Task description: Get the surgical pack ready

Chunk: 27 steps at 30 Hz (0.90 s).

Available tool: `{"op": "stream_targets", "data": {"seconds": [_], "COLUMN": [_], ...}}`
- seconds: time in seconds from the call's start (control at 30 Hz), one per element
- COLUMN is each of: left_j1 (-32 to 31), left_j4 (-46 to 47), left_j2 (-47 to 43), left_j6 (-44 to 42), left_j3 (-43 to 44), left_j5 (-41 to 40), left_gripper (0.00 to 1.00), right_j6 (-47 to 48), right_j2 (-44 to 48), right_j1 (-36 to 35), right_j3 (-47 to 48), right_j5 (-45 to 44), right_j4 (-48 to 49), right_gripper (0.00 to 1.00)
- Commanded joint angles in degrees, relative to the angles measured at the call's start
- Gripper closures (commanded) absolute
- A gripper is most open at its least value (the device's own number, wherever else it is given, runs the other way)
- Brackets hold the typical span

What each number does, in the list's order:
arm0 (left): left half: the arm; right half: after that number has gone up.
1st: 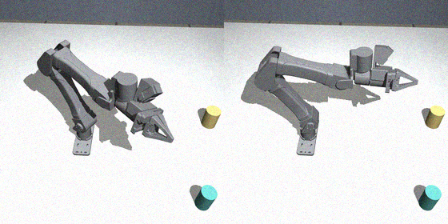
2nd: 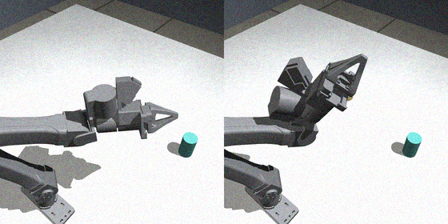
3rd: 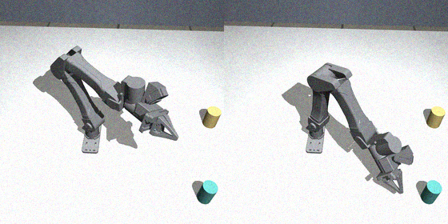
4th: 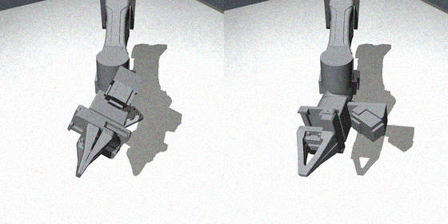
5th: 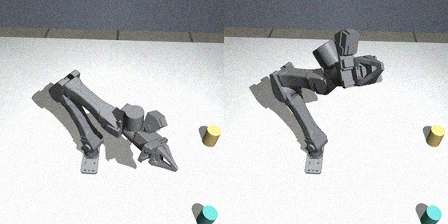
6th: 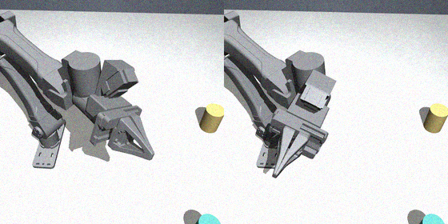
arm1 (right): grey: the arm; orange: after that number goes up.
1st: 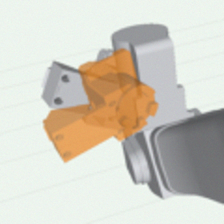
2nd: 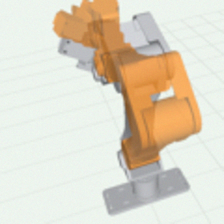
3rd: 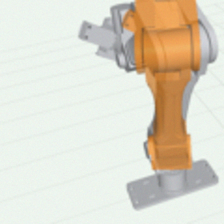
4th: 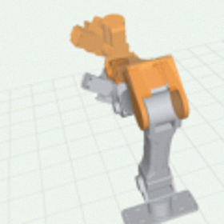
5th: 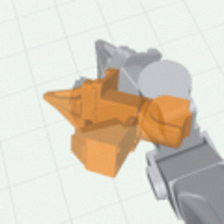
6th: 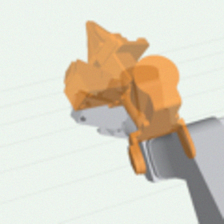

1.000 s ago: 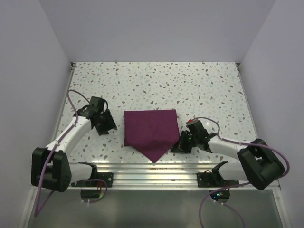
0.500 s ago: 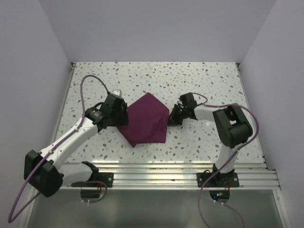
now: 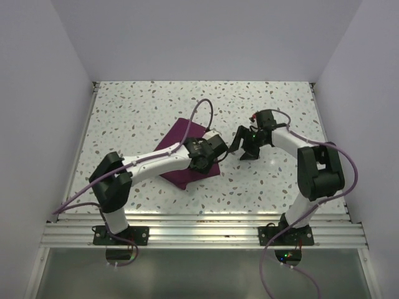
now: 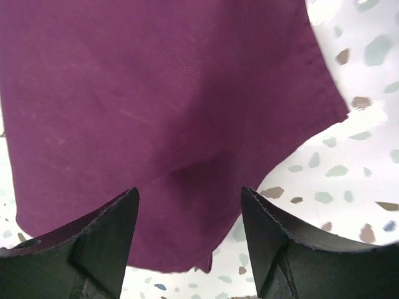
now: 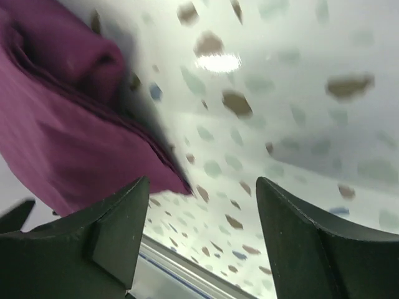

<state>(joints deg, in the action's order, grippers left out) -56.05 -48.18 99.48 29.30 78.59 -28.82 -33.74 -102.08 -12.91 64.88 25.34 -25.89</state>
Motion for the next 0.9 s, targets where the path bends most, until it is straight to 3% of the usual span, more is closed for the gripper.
{"op": "stream_targets", "data": {"seconds": [0.0,0.3,0.43,0.73,0.8,0.83,0.87], "left_j1": [-0.55,-0.64,-0.64,-0.55,-0.55,-0.46,-0.46], "left_j4": [-4.55,-5.25,-5.26,-3.06,-3.5,-3.67,-3.93], "left_j2": [3.17,6.42,7.31,7.04,7.57,7.48,7.57], "left_j6": [-0.82,-0.65,-1.08,-2.49,-3.11,-3.37,-3.46], "left_j3": [3.76,2.63,2.01,0.51,0.6,1.12,1.57], "left_j5": [-4.67,-3.35,-2.65,0.87,0.69,0.78,0.78], "left_gripper": [0.3,0.41,0.54,0.72,0.84,1.0,1.0], "right_j6": [1.93,-1.5,-1.51,-2.3,-3.44,-4.49,-5.02], "right_j2": [7.5,21.83,23.33,23.25,22.46,22.19,21.76], "right_j1": [0.16,-0.01,-0.01,-0.45,-0.8,-1.07,-1.42], "right_j3": [-9.56,-23.48,-24.19,-23.05,-22.52,-21.82,-21.38], "right_j5": [1.11,2.16,2.43,4.8,5.41,6.11,6.21], "right_j4": [-2.15,1.98,1.9,3.12,4.0,4.7,5.06], "right_gripper": [0.26,0.25,0.25,0.24,0.24,0.24,0.24]}}
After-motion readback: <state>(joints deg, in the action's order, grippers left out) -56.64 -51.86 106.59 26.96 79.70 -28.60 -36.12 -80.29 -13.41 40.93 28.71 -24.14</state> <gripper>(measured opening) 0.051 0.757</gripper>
